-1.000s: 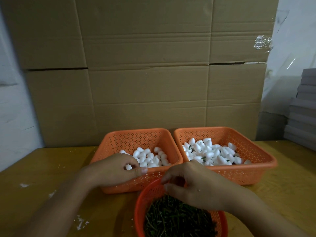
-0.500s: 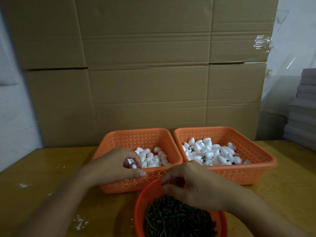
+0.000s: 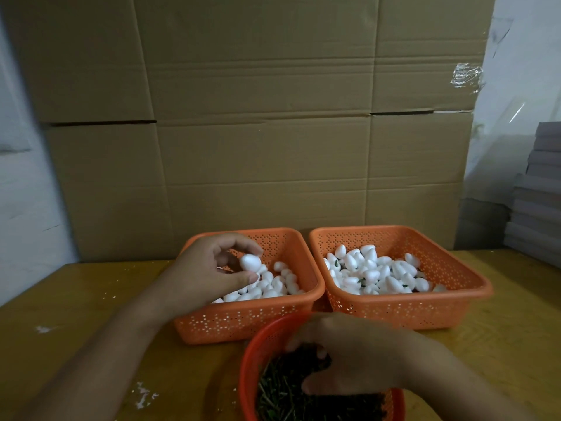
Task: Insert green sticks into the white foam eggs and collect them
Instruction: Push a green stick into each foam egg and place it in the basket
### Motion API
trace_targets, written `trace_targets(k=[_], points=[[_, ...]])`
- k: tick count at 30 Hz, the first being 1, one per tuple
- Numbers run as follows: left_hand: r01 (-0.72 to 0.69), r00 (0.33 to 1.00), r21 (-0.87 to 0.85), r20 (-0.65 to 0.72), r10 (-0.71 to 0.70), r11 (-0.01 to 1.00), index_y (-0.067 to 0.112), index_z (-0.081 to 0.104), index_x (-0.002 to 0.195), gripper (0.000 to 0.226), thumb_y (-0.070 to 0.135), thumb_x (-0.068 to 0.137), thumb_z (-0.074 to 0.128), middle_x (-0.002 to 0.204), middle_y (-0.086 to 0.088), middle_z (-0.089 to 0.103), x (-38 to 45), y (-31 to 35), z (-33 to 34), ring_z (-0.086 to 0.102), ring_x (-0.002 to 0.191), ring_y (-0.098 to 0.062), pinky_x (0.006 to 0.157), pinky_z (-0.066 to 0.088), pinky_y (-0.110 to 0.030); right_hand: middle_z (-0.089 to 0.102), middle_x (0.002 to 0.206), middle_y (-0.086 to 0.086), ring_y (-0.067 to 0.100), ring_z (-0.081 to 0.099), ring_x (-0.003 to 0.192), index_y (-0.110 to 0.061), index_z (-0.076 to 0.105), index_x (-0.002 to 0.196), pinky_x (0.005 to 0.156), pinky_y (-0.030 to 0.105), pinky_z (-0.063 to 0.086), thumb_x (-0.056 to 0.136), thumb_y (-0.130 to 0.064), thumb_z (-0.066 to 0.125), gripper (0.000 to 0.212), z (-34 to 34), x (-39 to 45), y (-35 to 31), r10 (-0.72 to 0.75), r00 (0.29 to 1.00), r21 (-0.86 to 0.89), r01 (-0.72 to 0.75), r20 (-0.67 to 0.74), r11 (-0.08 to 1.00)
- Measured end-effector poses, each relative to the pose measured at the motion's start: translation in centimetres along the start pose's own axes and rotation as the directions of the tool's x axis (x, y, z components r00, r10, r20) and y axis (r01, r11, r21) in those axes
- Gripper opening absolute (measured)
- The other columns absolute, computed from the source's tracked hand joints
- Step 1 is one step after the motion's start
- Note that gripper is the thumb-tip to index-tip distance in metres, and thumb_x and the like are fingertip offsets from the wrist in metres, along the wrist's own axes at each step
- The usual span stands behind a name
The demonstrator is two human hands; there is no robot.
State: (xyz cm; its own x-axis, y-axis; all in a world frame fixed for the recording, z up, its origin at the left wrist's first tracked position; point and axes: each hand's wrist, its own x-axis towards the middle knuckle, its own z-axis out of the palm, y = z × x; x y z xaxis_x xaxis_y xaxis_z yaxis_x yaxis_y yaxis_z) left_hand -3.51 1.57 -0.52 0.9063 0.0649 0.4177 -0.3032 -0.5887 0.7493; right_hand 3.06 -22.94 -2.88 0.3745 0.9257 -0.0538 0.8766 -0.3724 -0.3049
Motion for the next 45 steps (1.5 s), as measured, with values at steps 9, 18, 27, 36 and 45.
trace_targets(k=[9, 18, 27, 36, 45], points=[[-0.005, 0.999, -0.177, 0.035, 0.011, 0.984, 0.030, 0.074, 0.092, 0.032, 0.035, 0.067, 0.093, 0.101, -0.002, 0.076, -0.3, 1.7, -0.2, 0.073, 0.095, -0.020, 0.082, 0.059, -0.026, 0.048, 0.136, -0.014, 0.008, 0.047, 0.125, -0.036, 0.052, 0.135, 0.103, 0.030, 0.043, 0.086, -0.042, 0.070, 0.052, 1.1, 0.4, 0.3, 0.000, 0.998, -0.086, 0.006, 0.064, 0.996], [-0.086, 0.996, -0.086, 0.017, 0.088, 0.993, 0.035, 0.077, 0.087, 0.038, 0.046, 0.053, 0.091, 0.101, 0.006, 0.071, -0.5, 2.1, 0.5, 0.071, 0.094, -0.021, 0.080, 0.061, -0.040, 0.048, 0.138, -0.013, 0.009, 0.048, 0.124, -0.036, 0.051, 0.136, 0.102, 0.032, 0.045, 0.087, -0.041, 0.070, 0.053, 1.0, 0.5, 0.5, 0.001, 0.997, -0.083, 0.005, 0.079, 0.997], [-0.096, 0.995, -0.063, 0.036, 0.098, 0.993, 0.037, 0.078, 0.092, 0.037, 0.048, 0.059, 0.087, 0.104, 0.010, 0.070, -0.5, 2.0, 0.6, 0.070, 0.095, -0.021, 0.081, 0.061, -0.033, 0.048, 0.139, -0.012, 0.010, 0.047, 0.125, -0.037, 0.049, 0.138, 0.099, 0.028, 0.043, 0.088, -0.040, 0.069, 0.054, 0.8, 0.5, 0.4, 0.013, 0.996, -0.075, -0.007, 0.088, 0.997], [-0.093, 0.995, -0.032, 0.028, 0.093, 0.995, 0.040, 0.076, 0.092, 0.045, 0.072, 0.062, 0.078, 0.098, 0.009, 0.076, -0.5, 2.3, 0.6, 0.071, 0.089, -0.007, 0.079, 0.059, -0.025, 0.050, 0.137, -0.013, 0.009, 0.048, 0.124, -0.036, 0.049, 0.138, 0.099, 0.027, 0.043, 0.088, -0.040, 0.069, 0.054, 0.8, 0.4, 0.3, 0.018, 0.996, -0.077, -0.011, 0.086, 0.997], [-0.055, 0.998, -0.024, 0.009, 0.055, 0.998, 0.036, 0.074, 0.092, 0.031, 0.052, 0.067, 0.080, 0.098, 0.006, 0.075, -0.6, 2.1, 0.6, 0.072, 0.085, -0.013, 0.072, 0.059, -0.025, 0.048, 0.139, -0.013, 0.009, 0.047, 0.126, -0.037, 0.048, 0.139, 0.095, 0.024, 0.040, 0.089, -0.040, 0.069, 0.054, 0.8, 0.4, 0.3, 0.022, 0.995, -0.069, -0.015, 0.097, 0.997]])
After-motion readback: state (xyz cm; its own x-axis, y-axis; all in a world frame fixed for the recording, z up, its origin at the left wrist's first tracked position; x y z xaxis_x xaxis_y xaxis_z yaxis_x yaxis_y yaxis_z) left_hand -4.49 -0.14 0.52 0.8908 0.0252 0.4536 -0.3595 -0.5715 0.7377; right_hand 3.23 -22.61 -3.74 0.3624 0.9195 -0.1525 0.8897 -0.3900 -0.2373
